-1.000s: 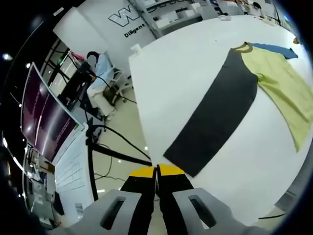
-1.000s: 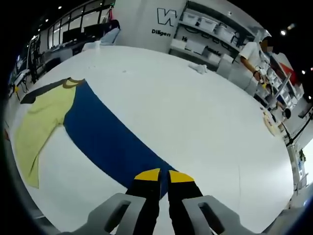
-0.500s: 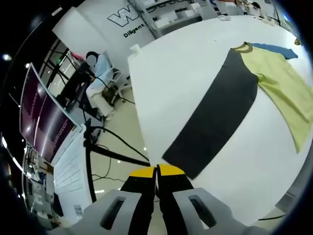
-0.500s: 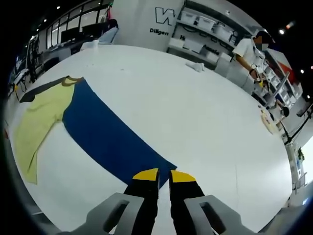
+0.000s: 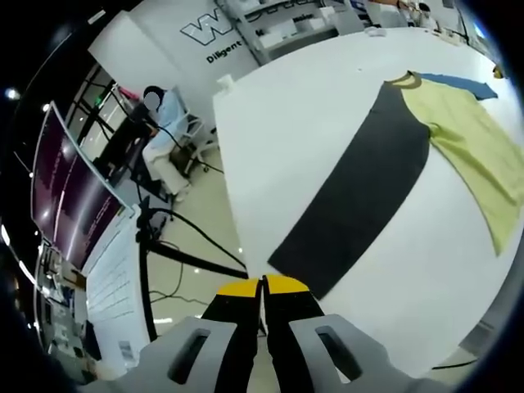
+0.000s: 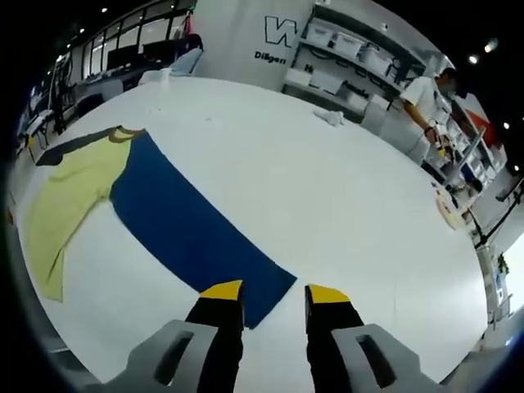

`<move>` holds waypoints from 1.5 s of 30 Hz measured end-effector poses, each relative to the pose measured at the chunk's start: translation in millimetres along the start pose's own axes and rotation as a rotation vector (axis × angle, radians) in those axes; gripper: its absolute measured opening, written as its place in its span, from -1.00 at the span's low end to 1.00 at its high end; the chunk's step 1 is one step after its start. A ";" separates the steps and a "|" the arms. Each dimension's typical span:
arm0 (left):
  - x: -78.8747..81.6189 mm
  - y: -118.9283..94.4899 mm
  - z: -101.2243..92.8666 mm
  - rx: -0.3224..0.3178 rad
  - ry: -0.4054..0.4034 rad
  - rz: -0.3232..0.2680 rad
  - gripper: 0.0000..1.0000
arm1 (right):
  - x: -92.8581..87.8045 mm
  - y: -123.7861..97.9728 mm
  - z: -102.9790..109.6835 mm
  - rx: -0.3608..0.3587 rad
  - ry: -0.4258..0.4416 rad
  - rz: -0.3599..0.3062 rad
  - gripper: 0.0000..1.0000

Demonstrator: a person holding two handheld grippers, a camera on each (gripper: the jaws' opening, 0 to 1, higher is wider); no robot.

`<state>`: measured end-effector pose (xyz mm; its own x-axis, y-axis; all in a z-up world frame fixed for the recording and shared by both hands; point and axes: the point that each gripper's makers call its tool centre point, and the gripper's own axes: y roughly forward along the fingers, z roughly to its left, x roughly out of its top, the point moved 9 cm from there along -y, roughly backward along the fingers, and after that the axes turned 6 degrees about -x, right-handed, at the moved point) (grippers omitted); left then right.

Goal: Fold the garment on the visible template until the final outline fits inside the template.

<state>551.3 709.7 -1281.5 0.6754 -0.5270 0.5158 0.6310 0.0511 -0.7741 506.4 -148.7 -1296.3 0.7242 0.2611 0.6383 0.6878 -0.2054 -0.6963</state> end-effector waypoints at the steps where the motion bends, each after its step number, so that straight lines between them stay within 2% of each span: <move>1: 0.0 -0.3 0.2 0.001 0.002 -0.004 -0.99 | -1.7 -0.8 0.8 0.003 -0.007 0.005 -0.44; 4: -0.1 -1.4 -1.3 -0.012 -0.005 -0.021 -0.94 | -5.4 -3.5 4.0 0.009 -0.002 0.001 -0.39; 14: -3.4 -1.6 -7.8 -0.028 0.014 -0.053 -0.54 | -11.2 -7.1 19.9 0.064 -0.011 -0.019 -0.07; 21: -3.9 -2.1 -15.2 -0.053 0.058 -0.062 -0.37 | -7.9 -18.0 33.0 0.124 -0.069 -0.075 0.00; 26: -1.1 -2.0 -25.1 -0.089 0.076 -0.092 -0.14 | -11.1 -22.1 43.8 0.184 -0.128 -0.085 0.09; 30: 2.2 -2.4 -35.7 -0.127 0.103 -0.119 -0.07 | -13.9 -25.9 54.8 0.219 -0.184 -0.086 0.10; 38: 8.5 -3.0 -56.5 -0.214 0.127 -0.187 0.21 | -14.7 -34.1 79.5 0.287 -0.300 -0.113 0.05; 45: 7.4 -2.6 -65.0 -0.243 0.142 -0.205 0.33 | -18.1 -38.1 96.6 0.324 -0.354 -0.128 0.03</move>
<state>529.8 650.6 -1299.6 0.4738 -0.6189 0.6265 0.6274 -0.2620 -0.7333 462.2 -54.4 -1313.0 0.5350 0.5807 0.6136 0.6781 0.1381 -0.7219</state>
